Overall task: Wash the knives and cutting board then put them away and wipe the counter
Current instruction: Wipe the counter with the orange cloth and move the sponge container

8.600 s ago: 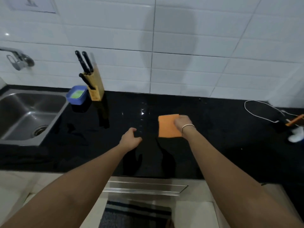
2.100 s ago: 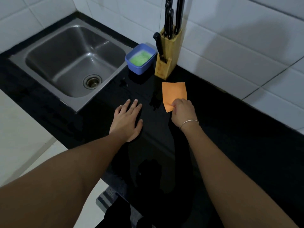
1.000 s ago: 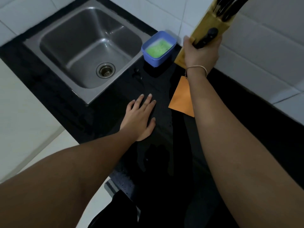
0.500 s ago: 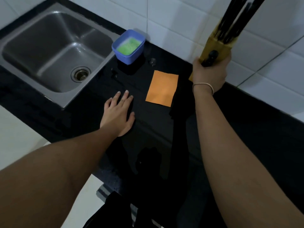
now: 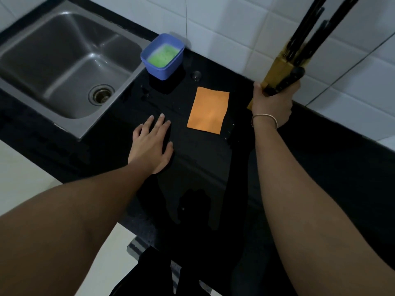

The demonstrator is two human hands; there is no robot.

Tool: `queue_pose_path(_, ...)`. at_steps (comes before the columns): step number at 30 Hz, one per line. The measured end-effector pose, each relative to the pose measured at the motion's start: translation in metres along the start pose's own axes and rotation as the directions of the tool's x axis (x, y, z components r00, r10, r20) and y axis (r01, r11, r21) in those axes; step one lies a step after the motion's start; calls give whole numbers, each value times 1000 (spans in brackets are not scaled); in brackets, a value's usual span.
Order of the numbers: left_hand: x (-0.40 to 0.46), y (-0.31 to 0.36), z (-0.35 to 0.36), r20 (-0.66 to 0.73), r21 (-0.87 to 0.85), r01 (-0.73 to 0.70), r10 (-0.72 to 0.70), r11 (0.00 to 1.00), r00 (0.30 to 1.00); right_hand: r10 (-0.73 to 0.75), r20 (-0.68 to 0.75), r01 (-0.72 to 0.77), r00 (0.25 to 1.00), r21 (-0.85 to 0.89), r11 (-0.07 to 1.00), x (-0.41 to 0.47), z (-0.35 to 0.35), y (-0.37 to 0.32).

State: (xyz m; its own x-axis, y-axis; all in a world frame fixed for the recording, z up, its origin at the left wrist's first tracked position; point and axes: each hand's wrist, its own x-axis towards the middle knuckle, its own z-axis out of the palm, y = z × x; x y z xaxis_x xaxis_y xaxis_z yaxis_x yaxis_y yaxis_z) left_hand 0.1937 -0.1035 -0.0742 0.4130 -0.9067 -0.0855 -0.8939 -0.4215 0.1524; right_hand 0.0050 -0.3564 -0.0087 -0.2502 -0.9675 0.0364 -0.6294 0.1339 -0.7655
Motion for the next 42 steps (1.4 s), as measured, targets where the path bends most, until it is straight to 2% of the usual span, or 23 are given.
queue_pose_path(4,-1,0,2,-2,-2,-1,1,1000,1000,49,-10,-48,999,103,994,-5,7,5)
queue_pose_path(7,0,0,1,-3,-6,2,-2,1000,1000,208,-177,-180,962,163,970,-27,22,6)
queue_pose_path(9,0,-2,1,-7,1,6,-6,1000,1000,229,-230,-187,946,188,964,-55,36,2)
queue_pose_path(11,-1,-2,1,-5,7,4,-4,1000,1000,61,-143,-30,988,208,978,-78,52,-5)
queue_pose_path(13,0,-3,1,-3,6,4,-4,1000,1000,-229,-3,227,974,141,964,-83,68,-15)
queue_pose_path(14,1,-3,1,-6,3,8,-8,1000,1000,-360,98,354,928,69,933,-81,76,-20)
queue_pose_path(16,0,-3,1,-13,-6,12,-12,1000,1000,-525,346,588,777,-104,802,-71,93,-19)
queue_pose_path(18,-1,-2,1,-13,-10,10,-10,1000,1000,-550,568,750,612,-197,631,-66,106,-3)
queue_pose_path(19,0,-2,1,-13,-10,7,-7,1000,1000,-544,618,791,567,-222,571,-66,109,6)
queue_pose_path(20,1,-1,0,-15,-10,6,-6,1000,1000,-540,634,807,554,-248,536,-68,111,13)
queue_pose_path(22,2,-1,-1,-14,-6,0,-1,1000,1000,-502,644,794,577,-299,529,-71,113,16)
queue_pose_path(26,1,0,-7,10,5,11,-11,1000,1000,-382,649,715,658,-378,588,-85,103,12)
queue_pose_path(30,1,2,-9,32,5,8,-8,1000,999,-341,563,621,753,-436,651,-99,90,24)
queue_pose_path(33,-1,0,-8,-8,-34,-6,6,999,1000,-287,527,554,800,-463,692,-98,94,19)
queue_pose_path(38,14,-14,-10,-26,-260,22,-29,965,999,-162,452,400,877,-500,768,-69,123,-5)
queue_pose_path(40,25,-16,-19,-71,-382,41,-73,923,995,-117,452,375,884,-537,755,-50,131,-17)
queue_pose_path(42,43,-16,-24,-180,-431,13,-100,902,979,-50,456,343,888,-588,733,-40,131,-16)
